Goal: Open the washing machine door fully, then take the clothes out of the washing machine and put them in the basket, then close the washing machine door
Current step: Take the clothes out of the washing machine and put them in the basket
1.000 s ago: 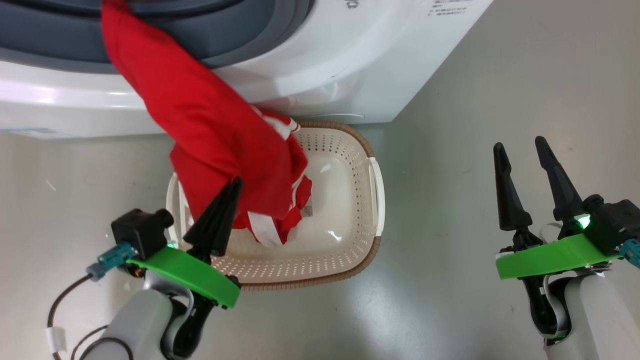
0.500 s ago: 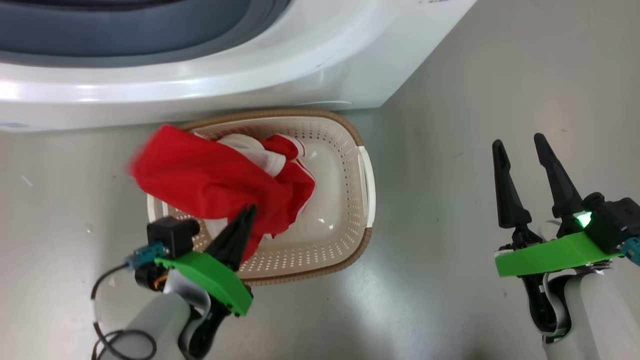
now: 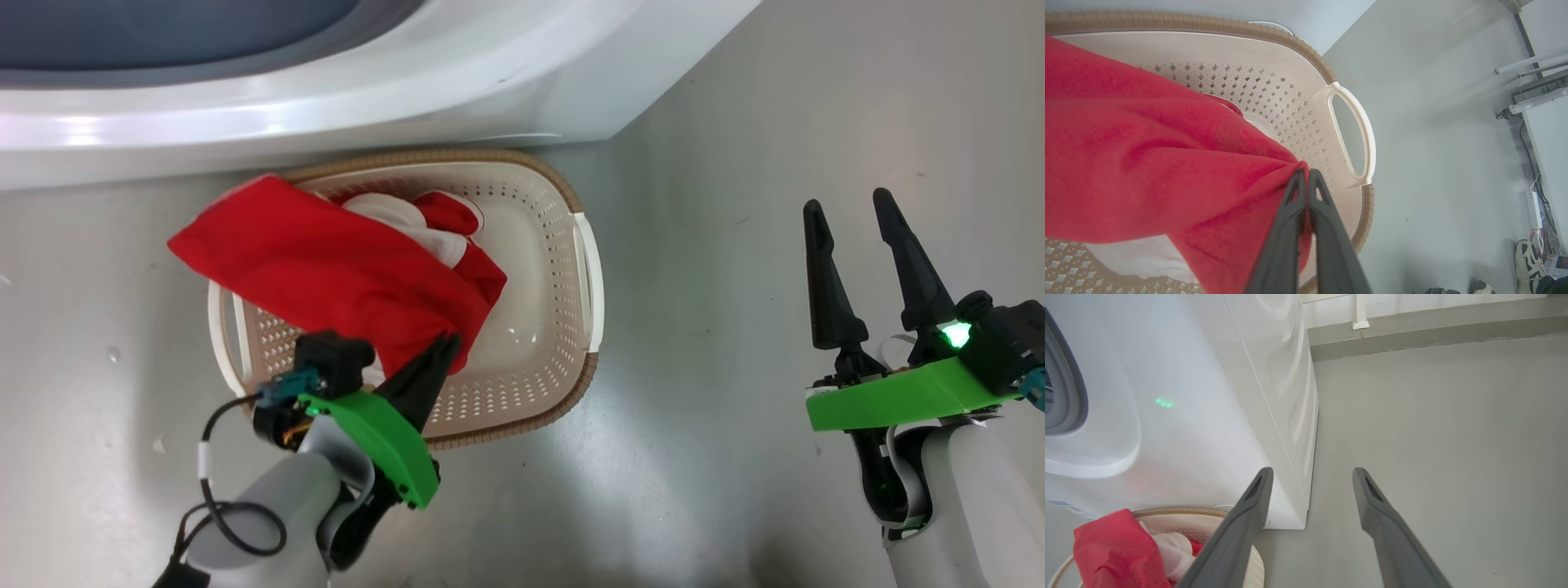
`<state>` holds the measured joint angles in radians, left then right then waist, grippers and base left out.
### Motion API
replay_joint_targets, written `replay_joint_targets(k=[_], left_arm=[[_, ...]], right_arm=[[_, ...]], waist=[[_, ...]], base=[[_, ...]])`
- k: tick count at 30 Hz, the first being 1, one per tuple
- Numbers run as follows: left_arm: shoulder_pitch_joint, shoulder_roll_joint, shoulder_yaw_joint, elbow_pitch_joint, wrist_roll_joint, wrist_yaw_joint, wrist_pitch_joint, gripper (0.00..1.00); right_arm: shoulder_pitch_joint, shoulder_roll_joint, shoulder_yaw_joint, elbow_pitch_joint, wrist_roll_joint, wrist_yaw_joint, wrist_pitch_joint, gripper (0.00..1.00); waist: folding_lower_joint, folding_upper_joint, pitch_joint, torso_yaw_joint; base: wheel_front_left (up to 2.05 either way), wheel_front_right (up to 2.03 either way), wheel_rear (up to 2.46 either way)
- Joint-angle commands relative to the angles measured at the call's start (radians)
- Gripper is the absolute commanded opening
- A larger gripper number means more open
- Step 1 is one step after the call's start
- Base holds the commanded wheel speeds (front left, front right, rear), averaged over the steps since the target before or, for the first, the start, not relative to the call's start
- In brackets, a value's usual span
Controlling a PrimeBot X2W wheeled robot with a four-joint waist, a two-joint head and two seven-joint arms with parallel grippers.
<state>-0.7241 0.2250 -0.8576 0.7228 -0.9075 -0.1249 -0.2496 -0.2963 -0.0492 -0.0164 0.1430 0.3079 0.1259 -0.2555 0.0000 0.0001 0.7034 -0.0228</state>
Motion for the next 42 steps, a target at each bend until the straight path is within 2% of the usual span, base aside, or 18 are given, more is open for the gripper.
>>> replay_joint_targets(k=[1,4,7,16,18,19,32,42], left_arm=[[-0.008,0.027,0.011,-0.011,-0.009,-0.006,-0.012,0.00],[-0.028,0.022,-0.010,-0.010,-0.038,-0.006,-0.012,0.00],[-0.041,0.022,-0.084,-0.016,-0.058,-0.006,-0.012,0.00],[-0.067,0.033,-0.045,0.003,-0.089,-0.006,-0.012,0.00],[-0.066,0.034,-0.029,0.010,-0.084,-0.006,-0.012,0.71],[-0.065,0.034,-0.020,0.012,-0.080,-0.006,-0.012,1.00],[-0.012,0.036,0.131,0.012,-0.029,-0.006,-0.012,1.00],[0.068,0.029,0.318,-0.033,0.085,-0.006,-0.012,1.00]], right_arm=[[0.002,-0.001,0.022,-0.023,0.006,0.005,-0.006,1.00],[-0.002,-0.001,0.021,-0.024,0.007,0.005,-0.006,1.00],[-0.005,-0.001,0.023,-0.024,0.009,0.005,-0.006,1.00],[-0.012,-0.001,0.023,-0.024,0.009,0.005,-0.006,1.00],[-0.011,-0.001,0.023,-0.023,0.009,0.005,-0.006,1.00],[-0.011,-0.001,0.023,-0.022,0.009,0.005,-0.006,1.00],[0.004,-0.001,0.027,-0.007,0.002,0.005,-0.006,1.00],[0.031,-0.001,0.017,0.007,-0.009,0.005,-0.006,1.00]], waist=[[0.0000,-0.0001,0.009,-0.001],[0.0000,-0.0001,0.017,-0.001],[0.0000,-0.0001,0.021,-0.001],[0.0000,-0.0001,0.025,0.001],[0.0000,-0.0001,0.023,0.002],[0.0000,-0.0001,0.021,0.003],[0.0000,-0.0001,-0.036,0.011],[0.0000,-0.0001,-0.135,0.021]], base=[[0.00,0.00,0.00],[0.00,0.00,0.00],[0.00,0.00,0.00],[0.00,0.00,0.00],[0.00,0.00,0.00],[0.00,0.00,0.00],[0.00,0.00,0.00],[0.00,0.00,0.00]])
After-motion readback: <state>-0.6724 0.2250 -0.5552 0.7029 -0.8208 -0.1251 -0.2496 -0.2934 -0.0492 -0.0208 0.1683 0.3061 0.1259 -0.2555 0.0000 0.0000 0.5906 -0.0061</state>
